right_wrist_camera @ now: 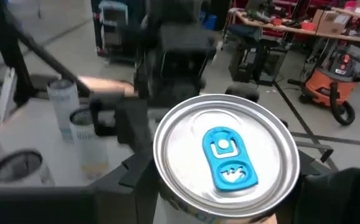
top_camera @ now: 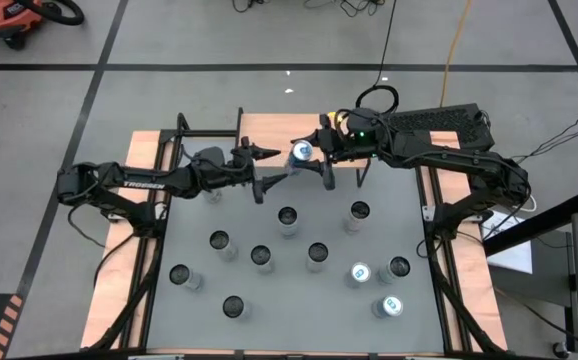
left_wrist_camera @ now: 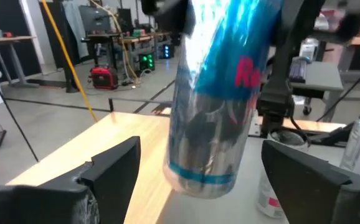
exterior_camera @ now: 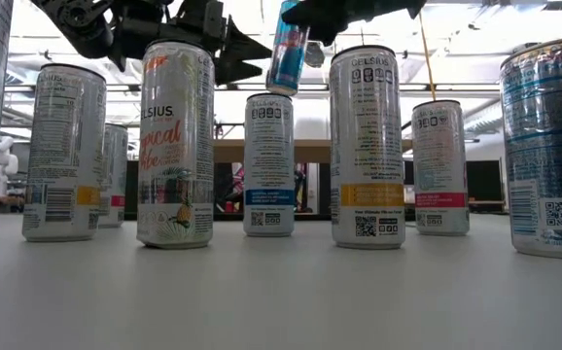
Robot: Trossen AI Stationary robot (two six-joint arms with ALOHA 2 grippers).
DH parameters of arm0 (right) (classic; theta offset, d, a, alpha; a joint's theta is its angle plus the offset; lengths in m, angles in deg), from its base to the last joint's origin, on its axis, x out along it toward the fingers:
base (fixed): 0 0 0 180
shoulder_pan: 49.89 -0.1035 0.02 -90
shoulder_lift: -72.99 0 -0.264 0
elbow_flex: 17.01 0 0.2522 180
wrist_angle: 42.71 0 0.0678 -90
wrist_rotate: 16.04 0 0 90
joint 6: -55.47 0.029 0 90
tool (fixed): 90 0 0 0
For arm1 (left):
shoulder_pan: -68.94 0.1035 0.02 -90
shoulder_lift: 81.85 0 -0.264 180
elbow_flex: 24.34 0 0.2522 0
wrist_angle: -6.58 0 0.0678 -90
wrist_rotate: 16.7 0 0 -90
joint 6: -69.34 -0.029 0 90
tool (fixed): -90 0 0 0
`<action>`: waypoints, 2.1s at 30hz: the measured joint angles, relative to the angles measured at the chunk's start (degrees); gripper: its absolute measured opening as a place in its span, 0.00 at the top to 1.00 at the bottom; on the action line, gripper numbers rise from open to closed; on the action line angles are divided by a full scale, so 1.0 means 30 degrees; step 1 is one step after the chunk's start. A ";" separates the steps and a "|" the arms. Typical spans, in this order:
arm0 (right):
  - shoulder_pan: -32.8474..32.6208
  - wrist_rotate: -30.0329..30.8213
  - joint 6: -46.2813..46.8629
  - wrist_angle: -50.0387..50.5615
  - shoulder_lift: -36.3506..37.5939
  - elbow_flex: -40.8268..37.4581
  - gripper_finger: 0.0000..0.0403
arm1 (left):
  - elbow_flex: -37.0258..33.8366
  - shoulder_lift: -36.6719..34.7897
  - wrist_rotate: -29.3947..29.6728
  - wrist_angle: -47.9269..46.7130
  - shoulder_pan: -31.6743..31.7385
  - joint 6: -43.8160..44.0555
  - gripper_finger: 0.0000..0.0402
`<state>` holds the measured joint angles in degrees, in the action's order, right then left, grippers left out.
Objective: Place canned beverage on shelf
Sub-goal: Put the top blue soda can on the shelf
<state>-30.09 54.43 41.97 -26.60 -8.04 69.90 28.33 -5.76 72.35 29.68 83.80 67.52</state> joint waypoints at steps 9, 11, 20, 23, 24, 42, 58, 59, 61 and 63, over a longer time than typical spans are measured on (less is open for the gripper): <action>0.1650 0.0003 -0.1454 0.0991 0.0015 0.0471 0.54 | 0.0000 -0.2024 -0.0210 -0.2773 0.0427 -0.0006 0.18; 0.2035 -0.0021 -0.1724 0.1638 0.0021 0.0814 0.54 | 0.0000 -0.2473 -0.0231 -0.3544 0.0664 -0.0150 0.18; 0.3566 -0.1076 -0.1885 0.2004 0.0022 0.1865 0.54 | 0.0000 -0.3898 -0.1561 -0.5089 0.2168 -0.0189 0.18; 0.4063 -0.1071 -0.2047 0.2217 0.0022 0.1996 0.54 | 0.0000 -0.3985 -0.2240 -0.5239 0.2672 -0.0189 0.18; 0.4258 -0.1072 -0.2074 0.2197 0.0022 0.2000 0.54 | 0.0000 -0.3992 -0.2448 -0.5232 0.2830 -0.0189 0.18; 0.8963 -0.6170 -0.3734 0.5034 -0.0003 0.2025 0.54 | -0.0007 -0.3997 -0.3119 -0.6118 0.3647 -0.0176 0.18; 1.2548 -0.8539 -0.4716 0.5464 -0.1870 0.2025 0.54 | -0.0015 -0.3881 -0.3119 -0.6511 0.3529 -0.0015 0.18; 1.2710 -0.8893 -0.4728 0.5456 -0.1939 0.2027 0.54 | -0.0015 -0.3881 -0.3119 -0.6504 0.3508 -0.0007 0.18; 1.3003 -0.9187 -0.4728 0.5483 -0.2018 0.2027 0.54 | -0.0015 -0.3881 -0.3115 -0.6512 0.3501 -0.0007 0.18; 1.3208 -0.9220 -0.4749 0.5604 -0.2018 0.2029 0.54 | -0.0015 -0.3881 -0.3117 -0.6547 0.3501 -0.0007 0.18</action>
<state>9.54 26.77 27.72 -9.79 -14.10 75.98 28.29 -17.40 63.00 10.03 94.30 67.50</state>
